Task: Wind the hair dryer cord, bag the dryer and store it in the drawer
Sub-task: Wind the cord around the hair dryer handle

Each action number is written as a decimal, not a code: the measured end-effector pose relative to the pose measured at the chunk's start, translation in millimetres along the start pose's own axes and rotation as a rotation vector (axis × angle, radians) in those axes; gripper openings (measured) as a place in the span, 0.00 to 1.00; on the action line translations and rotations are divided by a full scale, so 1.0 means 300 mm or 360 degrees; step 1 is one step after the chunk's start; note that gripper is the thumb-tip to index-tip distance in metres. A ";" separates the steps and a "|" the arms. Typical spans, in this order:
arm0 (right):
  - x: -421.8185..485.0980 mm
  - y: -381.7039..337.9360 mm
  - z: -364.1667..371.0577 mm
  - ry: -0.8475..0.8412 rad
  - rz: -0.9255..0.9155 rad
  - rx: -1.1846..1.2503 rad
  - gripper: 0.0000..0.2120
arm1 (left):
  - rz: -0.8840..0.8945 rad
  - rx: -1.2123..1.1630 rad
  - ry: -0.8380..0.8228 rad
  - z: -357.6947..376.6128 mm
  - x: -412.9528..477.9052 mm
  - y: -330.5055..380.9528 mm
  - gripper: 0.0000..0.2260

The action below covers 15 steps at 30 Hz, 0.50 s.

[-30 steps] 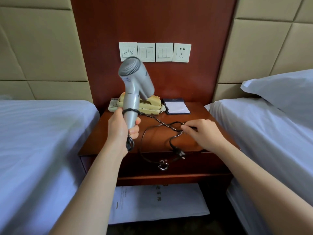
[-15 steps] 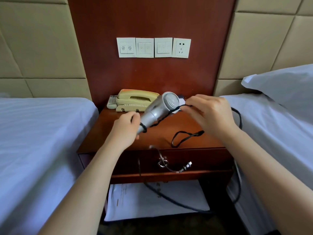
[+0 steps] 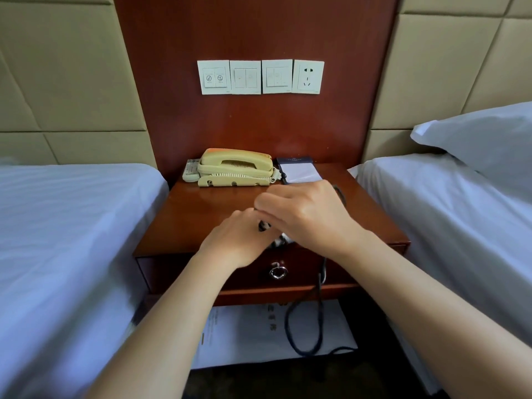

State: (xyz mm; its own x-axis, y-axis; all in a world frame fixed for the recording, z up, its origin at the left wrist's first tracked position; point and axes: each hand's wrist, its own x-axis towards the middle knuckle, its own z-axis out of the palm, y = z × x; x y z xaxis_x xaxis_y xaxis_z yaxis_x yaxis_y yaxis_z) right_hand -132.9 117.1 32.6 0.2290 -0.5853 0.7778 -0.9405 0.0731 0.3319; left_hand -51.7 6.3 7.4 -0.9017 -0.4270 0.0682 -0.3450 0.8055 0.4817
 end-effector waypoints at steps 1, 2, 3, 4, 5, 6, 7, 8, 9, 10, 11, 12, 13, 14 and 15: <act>0.006 0.007 -0.002 -0.0020 0.0026 0.0008 0.11 | 0.0013 0.0017 0.0011 0.002 0.002 0.000 0.17; 0.012 0.025 -0.006 -0.0045 0.0077 0.0014 0.13 | 0.0041 0.0055 0.0025 0.004 0.005 -0.002 0.18; 0.016 0.049 -0.015 -0.0084 0.0154 0.0010 0.15 | 0.0078 0.0105 0.0046 0.004 0.006 -0.003 0.20; 0.017 0.076 -0.026 -0.0135 0.0261 0.0012 0.17 | 0.0107 0.0142 0.0072 0.002 0.007 -0.007 0.20; 0.015 0.105 -0.038 -0.0203 0.0395 0.0037 0.18 | 0.0128 0.0173 0.0102 -0.005 0.006 -0.011 0.19; 0.010 0.133 -0.047 -0.0292 0.0538 0.0101 0.18 | 0.0140 0.0205 0.0129 -0.013 0.001 -0.014 0.18; 0.002 0.155 -0.055 -0.0385 0.0673 0.0205 0.16 | 0.0143 0.0238 0.0146 -0.023 -0.004 -0.020 0.17; -0.008 0.172 -0.056 -0.0447 0.0765 0.0315 0.15 | 0.0152 0.0254 0.0155 -0.034 -0.011 -0.026 0.16; -0.019 0.186 -0.054 -0.0481 0.0809 0.0421 0.15 | 0.0160 0.0243 0.0153 -0.046 -0.018 -0.035 0.16; -0.031 0.198 -0.046 -0.0498 0.0827 0.0514 0.15 | 0.0170 0.0204 0.0143 -0.057 -0.020 -0.049 0.17; -0.044 0.211 -0.036 -0.0516 0.0839 0.0582 0.16 | 0.0177 0.0146 0.0117 -0.070 -0.023 -0.062 0.17; -0.056 0.223 -0.027 -0.0546 0.0854 0.0631 0.18 | 0.0178 0.0074 0.0077 -0.079 -0.024 -0.077 0.18; -0.069 0.235 -0.019 -0.0586 0.0879 0.0669 0.21 | 0.0174 0.0004 0.0027 -0.084 -0.027 -0.086 0.19; -0.082 0.246 -0.014 -0.0627 0.0916 0.0712 0.24 | 0.0170 -0.0060 -0.0030 -0.086 -0.030 -0.092 0.20; -0.095 0.256 -0.013 -0.0657 0.0951 0.0774 0.24 | 0.0159 -0.0125 -0.0093 -0.084 -0.033 -0.093 0.19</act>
State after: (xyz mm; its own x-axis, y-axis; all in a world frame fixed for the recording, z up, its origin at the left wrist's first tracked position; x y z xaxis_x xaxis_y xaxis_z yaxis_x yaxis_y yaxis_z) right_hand -210.6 142.4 38.0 -0.3575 -0.8115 0.4622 -0.8984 0.1636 -0.4076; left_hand -26.5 -22.2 15.3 -0.9450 -0.3196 0.0694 -0.2332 0.8073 0.5421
